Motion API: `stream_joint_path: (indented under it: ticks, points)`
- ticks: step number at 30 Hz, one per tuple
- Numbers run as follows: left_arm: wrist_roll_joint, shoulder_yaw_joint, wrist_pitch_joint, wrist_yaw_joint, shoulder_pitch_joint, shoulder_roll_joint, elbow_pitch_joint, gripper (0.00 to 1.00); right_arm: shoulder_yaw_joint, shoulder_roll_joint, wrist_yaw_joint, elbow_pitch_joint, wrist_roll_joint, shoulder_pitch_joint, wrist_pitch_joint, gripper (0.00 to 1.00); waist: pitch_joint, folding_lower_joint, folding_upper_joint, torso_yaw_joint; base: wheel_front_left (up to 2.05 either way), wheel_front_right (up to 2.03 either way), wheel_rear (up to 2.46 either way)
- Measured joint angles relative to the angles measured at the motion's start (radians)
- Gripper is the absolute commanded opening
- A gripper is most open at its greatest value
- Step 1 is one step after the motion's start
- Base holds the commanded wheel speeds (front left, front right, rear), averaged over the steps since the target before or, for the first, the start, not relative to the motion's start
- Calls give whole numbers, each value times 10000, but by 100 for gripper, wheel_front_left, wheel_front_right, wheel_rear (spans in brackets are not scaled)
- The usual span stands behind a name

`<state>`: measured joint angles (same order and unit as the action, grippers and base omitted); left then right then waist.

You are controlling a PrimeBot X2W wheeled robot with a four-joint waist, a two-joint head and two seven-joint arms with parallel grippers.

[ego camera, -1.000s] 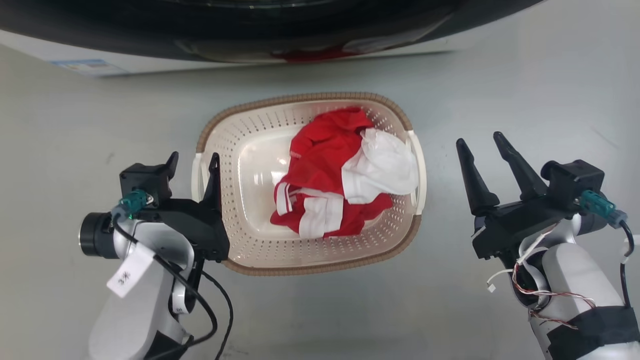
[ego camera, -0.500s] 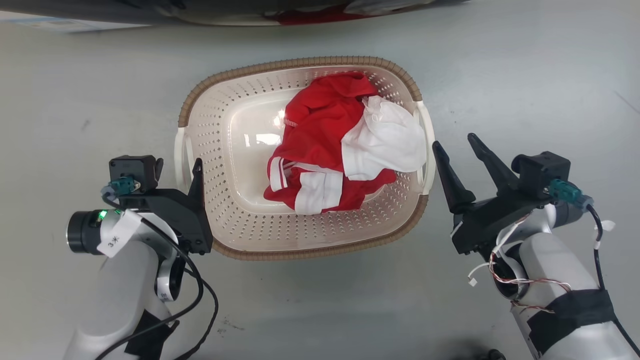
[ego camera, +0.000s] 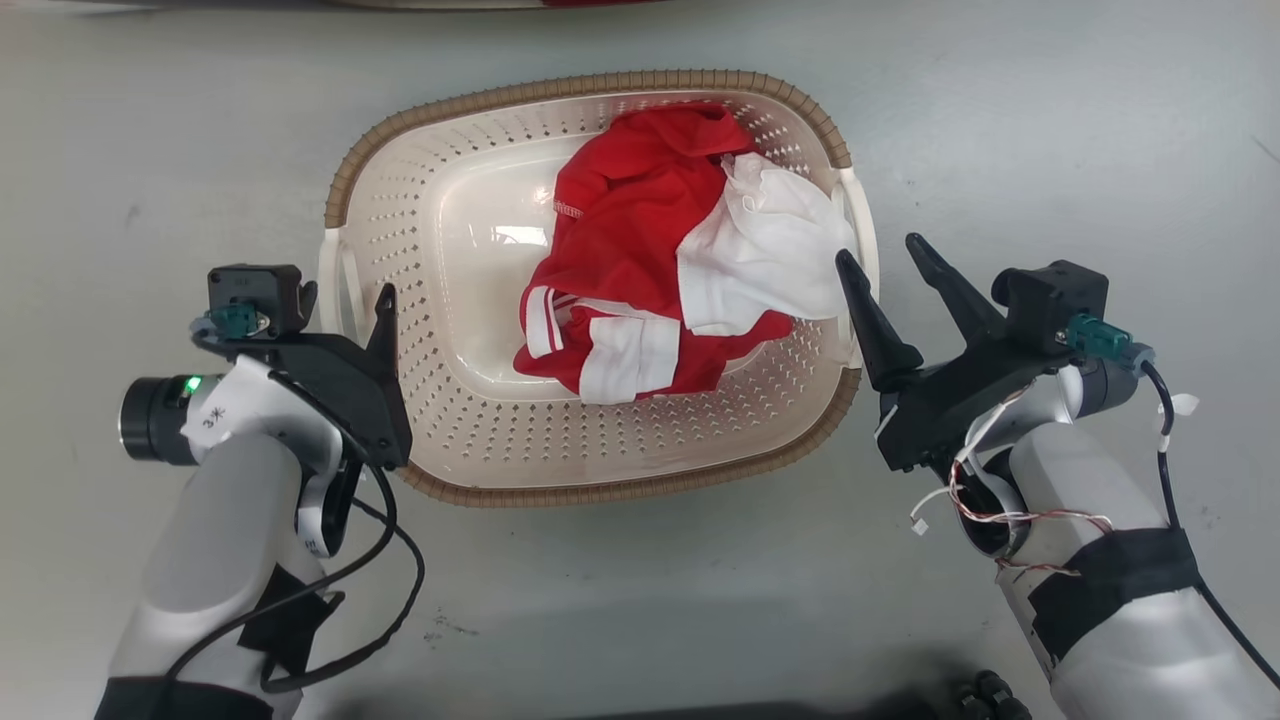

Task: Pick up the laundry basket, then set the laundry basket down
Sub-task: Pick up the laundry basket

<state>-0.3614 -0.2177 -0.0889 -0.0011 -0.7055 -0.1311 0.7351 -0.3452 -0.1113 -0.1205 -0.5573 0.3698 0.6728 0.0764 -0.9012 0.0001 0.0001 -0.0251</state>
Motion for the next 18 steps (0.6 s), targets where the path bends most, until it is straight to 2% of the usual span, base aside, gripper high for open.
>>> stream_joint_path:
  ticks: [9,11,12,13,14,15,18]
  points:
    - [-50,-67,115,-268,-594,52,907,100,-268,67,-31,-874,86,569,56,100,-137,-1,-1,38,0,0,0]
    - [-77,-59,117,-330,-712,67,1076,100,-339,102,-31,-1028,109,693,56,95,-158,-2,-1,52,0,0,0]
    - [-77,-67,123,-359,-754,71,1149,69,-378,113,-31,-1097,115,756,54,77,-168,-2,-1,60,0,0,0]
    - [-77,-69,127,-407,-800,88,1239,37,-395,123,-31,-1170,155,804,54,39,-178,-2,-1,69,0,0,0]
    - [-79,-71,130,-441,-853,98,1323,0,-420,127,-33,-1250,205,845,56,3,-188,-1,-1,77,0,0,0]
    - [-88,-69,163,-443,-903,109,1383,0,-437,127,-33,-1327,215,875,56,0,-197,-1,-1,85,0,0,0]
    - [-151,-79,249,-548,-1039,272,1580,0,-573,178,-71,-1499,290,980,56,0,-216,-1,-1,111,0,0,0]
